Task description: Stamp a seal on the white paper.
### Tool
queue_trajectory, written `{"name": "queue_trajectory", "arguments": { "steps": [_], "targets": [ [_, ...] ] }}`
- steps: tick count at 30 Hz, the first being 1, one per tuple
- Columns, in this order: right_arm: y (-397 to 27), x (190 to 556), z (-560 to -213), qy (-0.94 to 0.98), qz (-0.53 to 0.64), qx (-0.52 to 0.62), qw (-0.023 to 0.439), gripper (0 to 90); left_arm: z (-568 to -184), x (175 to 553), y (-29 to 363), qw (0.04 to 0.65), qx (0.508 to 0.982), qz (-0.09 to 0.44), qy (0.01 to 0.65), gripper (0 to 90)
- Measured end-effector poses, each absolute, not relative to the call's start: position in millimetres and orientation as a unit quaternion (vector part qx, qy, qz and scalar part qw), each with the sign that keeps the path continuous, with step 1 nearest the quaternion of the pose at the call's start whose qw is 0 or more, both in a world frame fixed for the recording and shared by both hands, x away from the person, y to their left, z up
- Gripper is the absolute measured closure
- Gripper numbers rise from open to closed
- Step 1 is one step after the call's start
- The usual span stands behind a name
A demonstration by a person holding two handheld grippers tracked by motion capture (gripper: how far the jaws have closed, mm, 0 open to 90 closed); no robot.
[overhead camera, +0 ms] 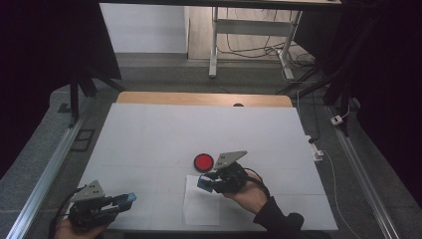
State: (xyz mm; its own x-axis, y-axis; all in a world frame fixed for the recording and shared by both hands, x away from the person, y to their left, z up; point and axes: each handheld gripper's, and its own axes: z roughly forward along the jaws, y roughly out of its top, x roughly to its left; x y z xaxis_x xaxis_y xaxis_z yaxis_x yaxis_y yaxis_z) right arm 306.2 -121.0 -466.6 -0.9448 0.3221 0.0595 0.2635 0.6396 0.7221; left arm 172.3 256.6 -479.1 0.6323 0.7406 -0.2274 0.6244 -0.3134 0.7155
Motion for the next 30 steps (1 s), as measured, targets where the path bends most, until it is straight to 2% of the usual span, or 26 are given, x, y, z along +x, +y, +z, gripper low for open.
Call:
{"name": "queue_trajectory", "arguments": {
  "steps": [30],
  "targets": [
    [-109.4,302.9,-495.0,0.926,0.35,0.138,0.038,70.2,-479.1,172.3,256.5,0.405,0.808,0.071,0.421,68.0]
  ]
}}
